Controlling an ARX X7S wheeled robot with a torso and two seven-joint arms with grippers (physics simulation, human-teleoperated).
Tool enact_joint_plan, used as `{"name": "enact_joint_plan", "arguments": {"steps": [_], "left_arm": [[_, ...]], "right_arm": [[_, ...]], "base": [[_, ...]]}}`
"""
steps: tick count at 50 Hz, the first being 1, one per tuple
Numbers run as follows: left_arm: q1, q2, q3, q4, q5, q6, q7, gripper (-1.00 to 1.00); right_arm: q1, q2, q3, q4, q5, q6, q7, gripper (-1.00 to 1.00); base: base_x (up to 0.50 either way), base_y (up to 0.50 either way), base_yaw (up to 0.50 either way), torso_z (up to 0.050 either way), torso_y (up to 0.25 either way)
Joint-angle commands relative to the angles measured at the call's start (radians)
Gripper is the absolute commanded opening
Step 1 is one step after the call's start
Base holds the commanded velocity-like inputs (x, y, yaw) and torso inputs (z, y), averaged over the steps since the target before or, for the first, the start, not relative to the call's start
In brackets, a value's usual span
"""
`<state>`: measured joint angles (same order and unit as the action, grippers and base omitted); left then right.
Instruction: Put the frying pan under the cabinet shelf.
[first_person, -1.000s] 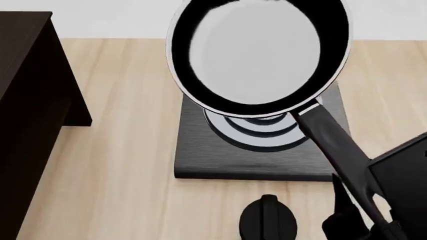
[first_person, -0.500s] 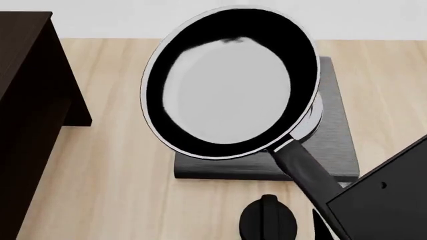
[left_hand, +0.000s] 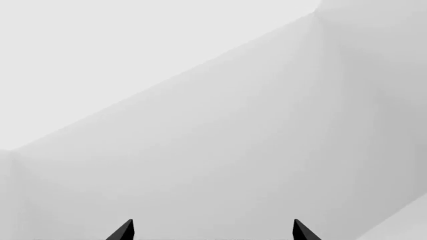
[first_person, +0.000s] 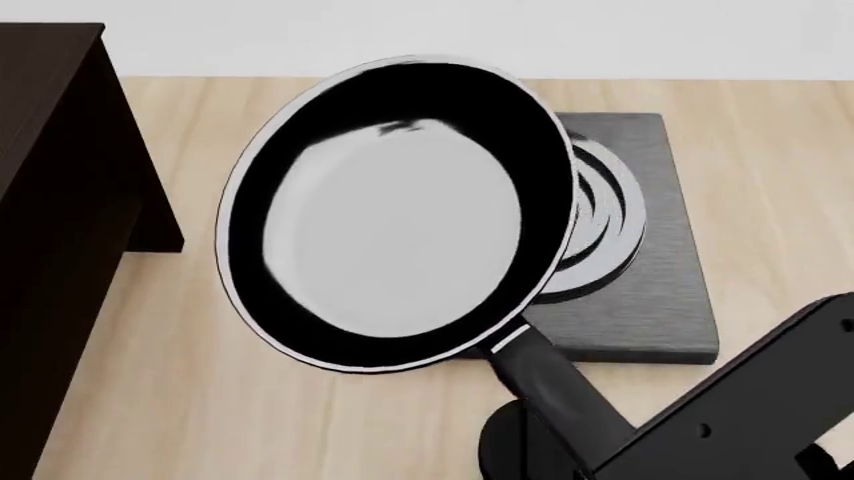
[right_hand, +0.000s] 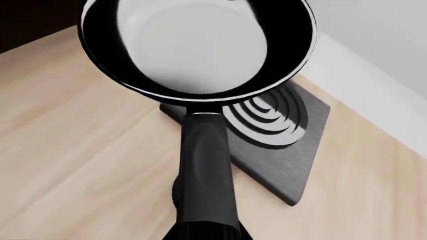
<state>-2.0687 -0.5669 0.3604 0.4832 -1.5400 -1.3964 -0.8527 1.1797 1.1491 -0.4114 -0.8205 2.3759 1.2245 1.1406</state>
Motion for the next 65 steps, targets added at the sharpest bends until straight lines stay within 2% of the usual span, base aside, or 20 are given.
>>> {"name": "enact_joint_plan", "arguments": {"steps": [1,28,39,65], "left_arm": [[0.007,-0.023,-0.001,0.008,-0.027,0.008,-0.019,1.0],[0.024,-0.071,-0.002,0.034,-0.057,0.035,-0.033,1.0],[0.016,-0.083,0.003,0.034,-0.068,0.038,-0.038,1.0],[0.008,-0.107,0.013,0.044,-0.109,0.054,-0.067,1.0]], "right_arm": [[0.089,-0.043,-0.027,0.012,-0.009,-0.004,0.025,-1.0],[-0.002,-0.161,-0.086,0.08,-0.156,0.053,-0.039,-1.0],[0.034,-0.221,-0.143,0.11,-0.156,0.064,-0.035,-1.0],[-0.117,-0.242,-0.097,0.121,-0.303,0.087,-0.152,-1.0]], "base": [[0.0,0.0,0.0,0.0,0.0],[0.0,0.0,0.0,0.001,0.002],[0.0,0.0,0.0,0.0,0.001],[0.0,0.0,0.0,0.001,0.002]]}}
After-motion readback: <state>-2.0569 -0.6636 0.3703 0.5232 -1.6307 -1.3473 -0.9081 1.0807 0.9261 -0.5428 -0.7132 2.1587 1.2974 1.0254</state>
